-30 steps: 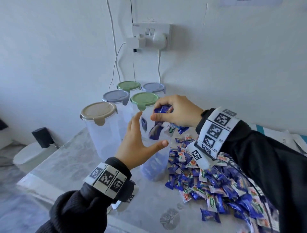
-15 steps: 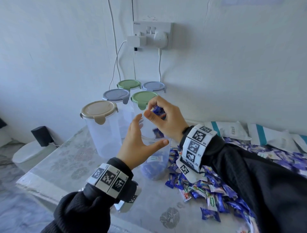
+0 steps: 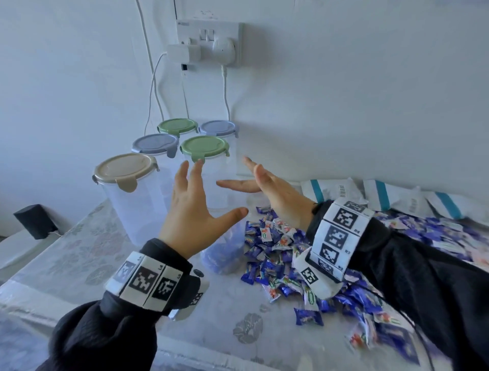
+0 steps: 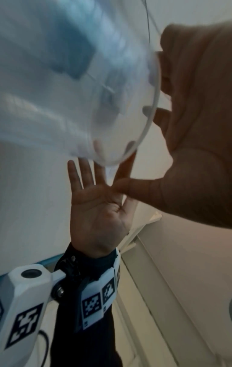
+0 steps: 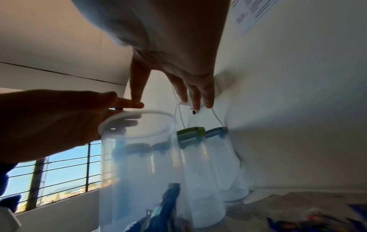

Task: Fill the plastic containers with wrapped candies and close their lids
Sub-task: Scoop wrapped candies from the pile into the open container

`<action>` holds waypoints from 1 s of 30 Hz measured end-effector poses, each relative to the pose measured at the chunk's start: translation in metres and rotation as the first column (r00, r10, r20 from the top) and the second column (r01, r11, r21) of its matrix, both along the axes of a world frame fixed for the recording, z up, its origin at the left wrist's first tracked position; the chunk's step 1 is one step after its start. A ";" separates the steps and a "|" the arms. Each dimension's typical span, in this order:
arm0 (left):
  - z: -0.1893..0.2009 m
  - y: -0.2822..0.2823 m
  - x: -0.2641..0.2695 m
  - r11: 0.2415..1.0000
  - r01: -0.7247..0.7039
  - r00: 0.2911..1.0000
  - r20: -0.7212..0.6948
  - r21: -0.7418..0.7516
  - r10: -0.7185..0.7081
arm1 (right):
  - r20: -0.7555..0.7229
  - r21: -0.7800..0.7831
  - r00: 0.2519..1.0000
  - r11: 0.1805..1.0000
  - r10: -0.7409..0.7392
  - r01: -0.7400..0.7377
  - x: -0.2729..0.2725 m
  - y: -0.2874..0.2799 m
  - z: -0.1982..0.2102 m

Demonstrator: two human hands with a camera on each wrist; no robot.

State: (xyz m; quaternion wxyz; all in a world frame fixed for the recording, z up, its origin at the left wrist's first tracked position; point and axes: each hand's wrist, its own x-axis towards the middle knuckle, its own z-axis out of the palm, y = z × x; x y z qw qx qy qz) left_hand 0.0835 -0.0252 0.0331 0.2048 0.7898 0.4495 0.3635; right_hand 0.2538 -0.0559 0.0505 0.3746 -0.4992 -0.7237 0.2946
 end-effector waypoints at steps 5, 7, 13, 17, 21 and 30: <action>-0.004 -0.029 0.036 0.912 0.122 0.932 0.270 0.392 -0.241 | 0.229 -0.016 0.956 0.981 -0.185 0.194 0.055 -0.040 -0.010; -0.017 -0.041 0.055 0.900 0.309 0.909 0.185 0.306 -0.375 | 0.457 -0.095 0.866 0.957 -0.204 0.275 0.086 -0.057 -0.026; -0.065 -0.040 0.113 0.890 0.352 0.762 -0.464 -0.289 -0.452 | 0.806 -0.282 0.583 0.798 -0.105 0.533 0.146 -0.108 -0.070; -0.076 -0.034 0.141 0.875 0.273 0.563 -0.671 -0.401 -0.483 | 0.815 -0.309 0.567 0.738 -0.120 0.600 0.151 -0.123 -0.083; -0.087 -0.037 0.155 0.880 0.275 0.503 -0.722 -0.387 -0.475 | 0.832 -0.204 0.524 0.778 -0.181 0.594 0.141 -0.119 -0.093; -0.089 -0.026 0.158 0.892 0.283 0.633 -0.629 -0.353 -0.450 | 0.676 -0.232 0.699 0.833 -0.233 0.502 0.135 -0.096 -0.094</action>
